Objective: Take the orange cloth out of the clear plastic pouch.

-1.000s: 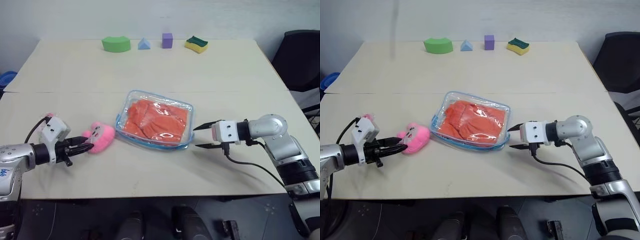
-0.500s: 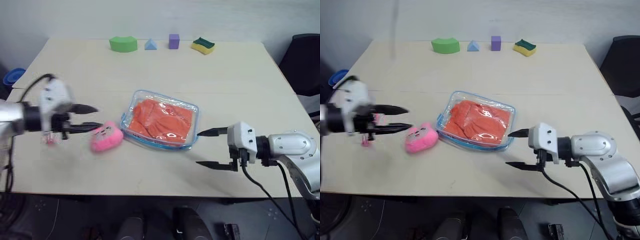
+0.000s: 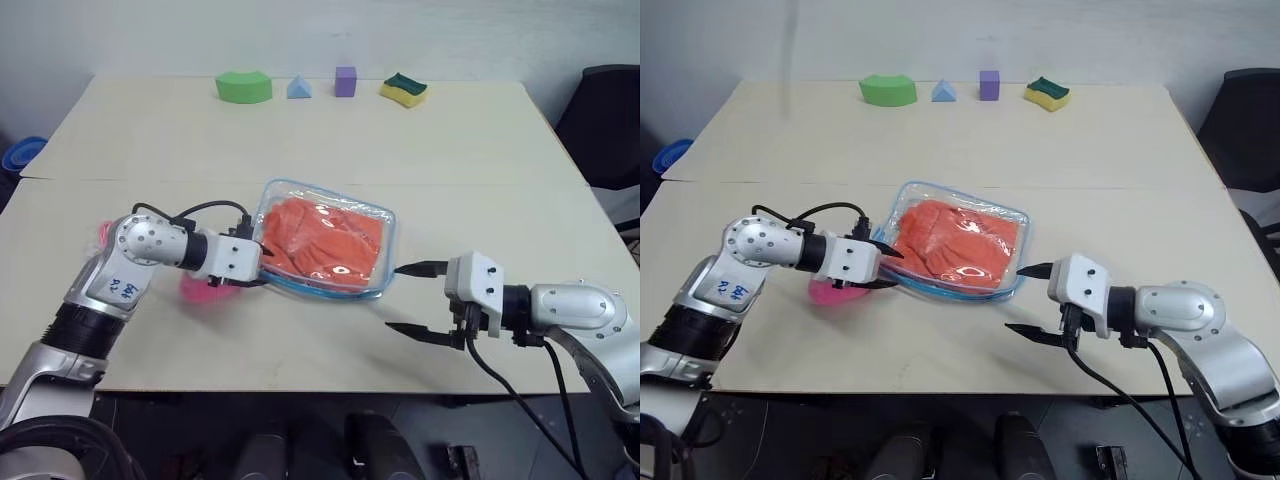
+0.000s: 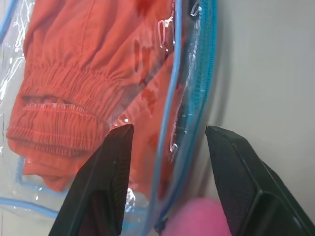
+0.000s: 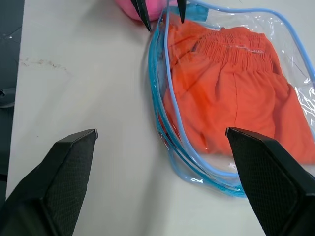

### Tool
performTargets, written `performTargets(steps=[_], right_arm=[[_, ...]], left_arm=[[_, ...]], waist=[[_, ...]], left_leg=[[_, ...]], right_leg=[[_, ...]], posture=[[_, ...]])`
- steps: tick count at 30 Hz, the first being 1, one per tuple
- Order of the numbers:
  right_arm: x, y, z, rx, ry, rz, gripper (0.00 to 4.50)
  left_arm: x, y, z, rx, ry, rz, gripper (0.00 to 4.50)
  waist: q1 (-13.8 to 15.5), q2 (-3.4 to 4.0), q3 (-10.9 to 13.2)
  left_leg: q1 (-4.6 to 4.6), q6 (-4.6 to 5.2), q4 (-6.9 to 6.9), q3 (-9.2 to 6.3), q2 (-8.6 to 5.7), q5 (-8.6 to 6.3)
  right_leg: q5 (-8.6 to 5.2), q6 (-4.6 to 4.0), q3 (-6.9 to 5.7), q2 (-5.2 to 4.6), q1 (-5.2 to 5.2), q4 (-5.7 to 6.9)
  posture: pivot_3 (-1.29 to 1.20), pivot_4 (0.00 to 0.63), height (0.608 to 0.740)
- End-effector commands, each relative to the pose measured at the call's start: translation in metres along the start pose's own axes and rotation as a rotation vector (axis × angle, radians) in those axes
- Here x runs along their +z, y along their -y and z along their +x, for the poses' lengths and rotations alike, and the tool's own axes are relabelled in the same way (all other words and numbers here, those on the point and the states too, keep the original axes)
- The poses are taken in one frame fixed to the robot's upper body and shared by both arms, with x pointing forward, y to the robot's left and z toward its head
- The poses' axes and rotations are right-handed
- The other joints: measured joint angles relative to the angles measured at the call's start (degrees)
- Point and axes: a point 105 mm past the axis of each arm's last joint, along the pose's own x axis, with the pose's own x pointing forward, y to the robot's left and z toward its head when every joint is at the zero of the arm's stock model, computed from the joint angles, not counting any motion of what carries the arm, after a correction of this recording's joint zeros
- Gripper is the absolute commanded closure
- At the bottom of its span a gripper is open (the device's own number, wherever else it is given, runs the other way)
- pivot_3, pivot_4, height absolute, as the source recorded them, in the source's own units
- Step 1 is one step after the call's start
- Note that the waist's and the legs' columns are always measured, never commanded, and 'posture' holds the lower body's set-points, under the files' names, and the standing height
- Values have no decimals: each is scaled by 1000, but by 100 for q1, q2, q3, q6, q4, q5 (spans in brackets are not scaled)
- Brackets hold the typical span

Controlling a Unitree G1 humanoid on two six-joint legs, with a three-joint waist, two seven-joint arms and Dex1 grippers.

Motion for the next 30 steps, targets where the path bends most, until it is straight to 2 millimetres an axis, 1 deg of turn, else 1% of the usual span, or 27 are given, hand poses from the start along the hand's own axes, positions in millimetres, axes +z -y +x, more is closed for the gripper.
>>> performTargets(steps=[1,2,8,10,12,16,20,23,25,26,27,28,30], right_arm=[[9,0,-2,-26,24,-44,105],[8,-1,-2,-27,22,-44,105],[3,-2,-4,-26,2,-45,105],[2,-1,-4,-24,0,-46,105],[1,-1,-3,-22,-2,-49,105],[-3,-2,1,-8,-21,-76,105],[-6,-6,6,8,-26,-90,105],[-6,-5,14,-10,-15,-90,702],[-5,-4,20,-24,-8,-87,1391],[-6,1,27,-57,-10,-92,1701],[-7,4,32,-81,-12,-97,2119],[-7,7,39,-104,-10,-96,2398],[-8,11,49,-132,-16,-109,2398]], left_arm=[[8,-13,-2,47,35,15,2392],[9,-14,-1,48,46,7,2554],[19,-15,-1,13,96,-35,4474],[22,-13,-3,-11,115,-82,4494],[29,-8,-6,-59,171,-176,4494],[44,-16,-10,-59,299,-431,4494],[46,-22,-5,-24,336,-586,4494],[50,-18,4,-9,355,-642,4500],[52,-16,9,1,357,-652,4500],[52,-16,14,16,359,-664,4500],[53,-16,18,28,361,-673,4500],[54,-16,22,39,364,-681,4500],[57,-16,27,45,371,-684,4500]], waist=[[0,-1,0],[0,-1,0],[-11,-1,-1],[-10,-1,-1],[-10,-1,0],[-8,-1,-1],[-7,-1,-1],[-6,-3,-2],[-7,-3,-2],[-9,-3,-2],[-20,-4,-2],[-20,-4,-2],[-14,-4,-2]], left_leg=[[0,0,1,0,0,0],[0,0,2,0,0,0],[1,0,3,0,0,0],[1,-1,3,-1,0,1],[1,-1,4,-1,0,1],[1,0,7,-3,0,1],[0,0,17,-5,0,1],[0,0,20,-5,0,0],[0,-1,24,-6,0,1],[0,-1,24,-6,0,1],[1,-2,24,-7,0,1],[2,-3,25,-6,1,2],[1,-5,31,-6,0,3]], right_leg=[[0,0,0,0,0,5],[0,0,0,0,1,9],[0,0,0,1,0,29],[0,0,0,1,0,30],[0,0,-1,1,0,31],[0,0,0,0,1,35],[0,0,-2,1,2,41],[0,0,-1,1,2,43],[0,0,-1,1,2,43],[0,0,0,1,1,42],[0,0,-1,1,1,42],[0,0,0,1,1,41],[0,0,1,1,-3,40]], posture=[[0,150,740],[0,150,740],[0,150,740],[0,150,740],[0,150,740],[0,150,740],[0,150,740],[0,150,740],[0,150,740],[0,150,740],[0,150,740],[0,150,740],[0,150,740]])
